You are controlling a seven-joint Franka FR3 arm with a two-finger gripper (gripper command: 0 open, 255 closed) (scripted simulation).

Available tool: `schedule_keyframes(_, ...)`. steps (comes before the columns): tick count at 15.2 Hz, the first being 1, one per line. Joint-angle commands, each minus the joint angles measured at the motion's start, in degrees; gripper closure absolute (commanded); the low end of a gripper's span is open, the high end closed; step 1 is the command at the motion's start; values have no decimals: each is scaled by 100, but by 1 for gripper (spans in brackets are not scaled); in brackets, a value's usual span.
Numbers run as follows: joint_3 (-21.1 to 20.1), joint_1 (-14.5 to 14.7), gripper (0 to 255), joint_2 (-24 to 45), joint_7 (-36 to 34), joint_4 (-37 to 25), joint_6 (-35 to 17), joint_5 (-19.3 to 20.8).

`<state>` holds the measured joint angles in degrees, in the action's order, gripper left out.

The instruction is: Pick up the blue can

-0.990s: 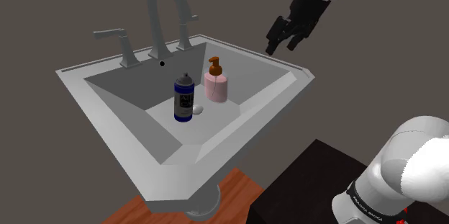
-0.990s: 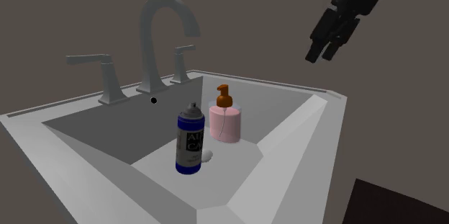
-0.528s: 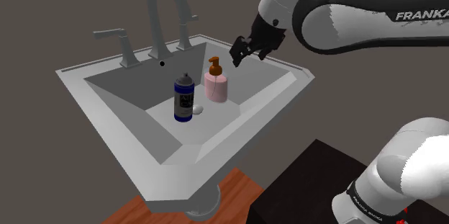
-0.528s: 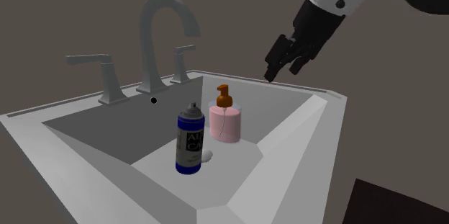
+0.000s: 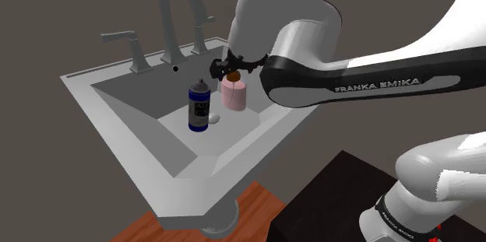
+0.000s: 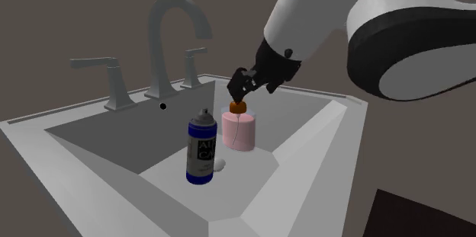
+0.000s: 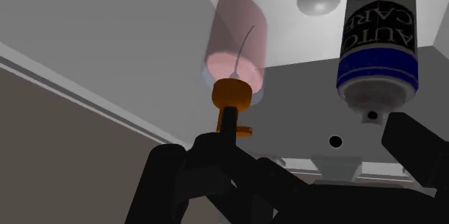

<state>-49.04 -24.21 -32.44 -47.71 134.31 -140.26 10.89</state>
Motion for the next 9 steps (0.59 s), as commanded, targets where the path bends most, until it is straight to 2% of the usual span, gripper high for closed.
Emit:
schedule_keyframes(1, -789, -712, 0, 200, -674, -270, -166, 485)
schedule_keyframes(5, -2708, -2614, 0, 354, -1840, -1015, -264, 1342)
schedule_keyframes(7, -3664, -3635, 0, 166, -2229, -1448, -266, 1524)
schedule_keyframes(9, -4421, -4520, 0, -225, -2456, -1915, -264, 1481)
